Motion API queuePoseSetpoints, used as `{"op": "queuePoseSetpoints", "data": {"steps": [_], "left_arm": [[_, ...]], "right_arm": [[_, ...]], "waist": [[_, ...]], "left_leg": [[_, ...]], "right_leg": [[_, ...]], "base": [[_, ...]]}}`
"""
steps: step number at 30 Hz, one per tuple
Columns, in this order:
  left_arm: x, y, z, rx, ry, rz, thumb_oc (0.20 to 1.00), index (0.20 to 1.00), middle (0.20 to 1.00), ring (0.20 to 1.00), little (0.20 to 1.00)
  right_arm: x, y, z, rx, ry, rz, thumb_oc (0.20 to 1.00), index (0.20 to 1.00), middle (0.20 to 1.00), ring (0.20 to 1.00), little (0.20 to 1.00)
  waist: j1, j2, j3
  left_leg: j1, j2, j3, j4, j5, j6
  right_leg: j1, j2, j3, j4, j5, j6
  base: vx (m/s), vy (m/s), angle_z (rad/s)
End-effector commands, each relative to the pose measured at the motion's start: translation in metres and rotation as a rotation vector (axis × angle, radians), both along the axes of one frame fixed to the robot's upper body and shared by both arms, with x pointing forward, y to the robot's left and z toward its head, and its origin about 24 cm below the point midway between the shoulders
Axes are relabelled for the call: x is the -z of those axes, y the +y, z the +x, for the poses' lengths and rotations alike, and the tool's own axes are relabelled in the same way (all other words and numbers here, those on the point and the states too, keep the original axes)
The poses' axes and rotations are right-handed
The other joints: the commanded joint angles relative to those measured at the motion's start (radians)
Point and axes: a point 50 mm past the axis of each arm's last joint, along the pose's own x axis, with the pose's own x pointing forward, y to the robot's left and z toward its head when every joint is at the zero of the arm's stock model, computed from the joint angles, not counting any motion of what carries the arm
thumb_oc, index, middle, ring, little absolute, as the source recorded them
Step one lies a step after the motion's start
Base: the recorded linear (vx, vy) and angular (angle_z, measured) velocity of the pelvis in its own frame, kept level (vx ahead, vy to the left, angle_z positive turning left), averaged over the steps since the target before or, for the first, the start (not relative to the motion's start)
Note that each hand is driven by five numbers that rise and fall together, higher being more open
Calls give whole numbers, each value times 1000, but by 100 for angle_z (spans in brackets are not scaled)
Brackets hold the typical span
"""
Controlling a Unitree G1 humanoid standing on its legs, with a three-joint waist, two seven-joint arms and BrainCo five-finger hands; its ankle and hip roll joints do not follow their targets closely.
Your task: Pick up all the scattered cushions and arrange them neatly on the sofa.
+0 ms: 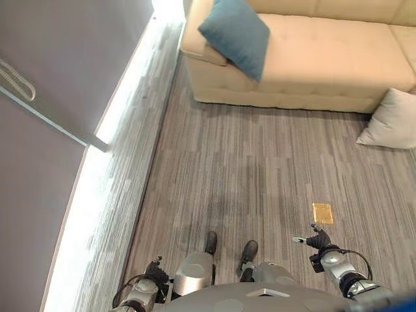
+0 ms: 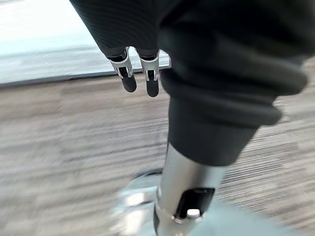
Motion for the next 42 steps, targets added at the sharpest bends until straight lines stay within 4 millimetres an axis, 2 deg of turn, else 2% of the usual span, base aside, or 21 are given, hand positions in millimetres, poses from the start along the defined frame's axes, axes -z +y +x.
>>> {"op": "queuePoseSetpoints", "data": {"steps": [1,2,4,7,9,11,12,14,16,17,18,19,23,26,28,30,32,37,38,40,42], "left_arm": [[-4,7,8,-13,-30,28,1000,1000,1000,1000,1000],[-6,8,14,-12,-50,30,1000,1000,1000,1000,1000],[-8,5,19,5,-66,28,1000,1000,1000,1000,1000],[-6,4,15,2,-49,25,1000,1000,1000,1000,1000],[-6,4,16,-7,-54,17,1000,1000,1000,1000,1000],[-4,2,14,5,-46,18,1000,1000,1000,1000,1000],[-4,-2,15,22,-46,9,1000,1000,1000,1000,1000],[-7,-4,23,47,-74,-1,1000,1000,1000,1000,1000],[-11,-4,33,55,-104,-4,1000,1000,1000,1000,1000],[-13,-5,39,52,-123,-10,1000,1000,1000,1000,1000],[-13,-4,38,54,-116,-6,1000,1000,1000,1000,1000],[-12,-3,36,54,-108,-3,1000,1000,1000,1000,1000],[-9,4,25,39,-71,14,1000,1000,1000,1000,1000],[-5,8,10,5,-28,12,1000,1000,1000,1000,1000],[-5,12,7,-4,-17,17,1000,1000,1000,1000,1000],[-7,16,10,-9,-29,24,1000,1000,1000,1000,1000],[-7,16,10,-17,-35,24,1000,1000,1000,1000,1000],[-6,12,10,-22,-36,9,1000,1000,1000,1000,1000],[-6,12,10,-26,-35,8,1000,1000,1000,1000,1000],[-6,12,11,-28,-40,6,1000,1000,1000,1000,1000],[-4,9,7,-18,-22,10,1000,1000,1000,1000,1000]], "right_arm": [[-3,1,8,-58,-9,-22,1000,1000,1000,1000,1000],[-5,2,12,-68,-22,-24,1000,1000,1000,1000,1000],[-5,0,11,-67,-19,-28,1000,1000,1000,1000,1000],[-4,0,10,-76,-10,-33,1000,1000,1000,1000,1000],[-4,-3,8,-76,-6,-42,1000,1000,1000,1000,1000],[-3,-3,3,-69,2,-35,1000,1000,1000,1000,1000],[-1,-4,-2,-43,10,-30,1000,1000,1000,1000,1000],[0,-5,-4,-33,9,-22,1000,1000,1000,1000,1000],[0,-6,-4,-28,16,-24,1000,1000,1000,1000,1000],[0,-8,-6,-17,26,-28,1000,1000,1000,1000,1000],[1,-10,-7,1,27,-29,1000,1000,1000,1000,1000],[0,-10,-8,4,26,-30,1000,1000,1000,1000,1000],[2,-11,-13,13,44,-33,1000,1000,1000,1000,1000],[7,-3,-21,-6,75,-16,1000,1000,1000,1000,1000],[8,2,-19,-16,71,4,1000,1000,1000,1000,1000],[4,4,-7,-21,33,15,1000,1000,1000,1000,1000],[3,5,-4,-19,19,21,1000,1000,1000,1000,1000],[-1,2,5,-37,3,0,1000,1000,1000,1000,1000],[-2,1,5,-44,8,-9,1000,1000,1000,1000,1000],[-2,-2,4,-50,16,-21,1000,1000,1000,1000,1000],[1,-2,-2,-51,34,-22,1000,1000,1000,1000,1000]], "waist": [[10,-15,-35],[0,-4,-22],[-21,-4,-23],[-32,-12,-20],[-47,-14,-20],[-56,-20,-34],[-60,-25,-54],[-65,-36,-48],[-54,-54,-28],[-38,-67,-13],[-24,-79,-10],[-21,-79,-11],[6,-68,-13],[14,-79,-49],[24,-78,-64],[7,-57,-43],[4,-47,-39],[-26,-29,-32],[-38,-35,-29],[-51,-30,-22],[-61,-38,-46]], "left_leg": [[-37,-11,-41,87,-114,-7],[-24,-14,-51,87,-120,5],[24,-35,-94,65,-130,11],[71,-46,-120,38,-147,11],[114,-44,-157,28,-167,0],[131,-41,-169,32,-186,-9],[132,-20,-155,56,-201,-42],[72,-1,-121,217,-170,-86],[-27,4,-81,368,-130,-102],[-117,1,-39,429,-135,-92],[-172,-9,-11,395,-163,-77],[-176,-8,0,353,-160,-75],[-259,7,33,220,-29,-91],[-191,-6,19,174,-49,-68],[-123,-17,24,153,-86,-30],[-82,-15,11,152,-103,0],[-65,-15,8,149,-114,8],[48,-31,-20,114,-173,18],[78,-42,-38,102,-184,11],[108,-37,-55,91,-193,4],[143,-32,-70,74,-216,-9]], "right_leg": [[-21,-65,94,149,20,116],[-84,-59,123,230,51,126],[-127,10,201,188,28,112],[-150,26,190,86,60,96],[-180,27,167,38,87,103],[-149,46,181,-2,84,86],[-112,44,159,-36,77,72],[-46,57,144,-82,69,58],[-5,46,141,-109,59,41],[27,37,128,-129,49,34],[54,33,124,-147,38,38],[61,37,121,-150,31,40],[121,75,139,-163,-15,35],[137,67,155,-129,-34,48],[103,33,167,47,-35,91],[2,20,184,262,35,122],[-36,12,181,315,50,130],[-127,-21,114,143,60,99],[-154,-23,121,27,96,111],[-174,-19,144,-4,124,126],[-146,-5,163,-35,133,114]], "base": [[81,206,-22],[124,175,-10],[220,91,-11],[253,-30,25],[351,-109,18],[339,-151,37],[441,-271,94],[295,-227,131],[84,-115,26],[175,-121,10],[216,-77,25],[242,-16,37],[262,83,6],[339,181,-28],[314,281,-60],[173,225,-25],[152,135,21],[286,26,-2],[360,-77,-2],[335,-88,-5],[310,-123,31]]}}
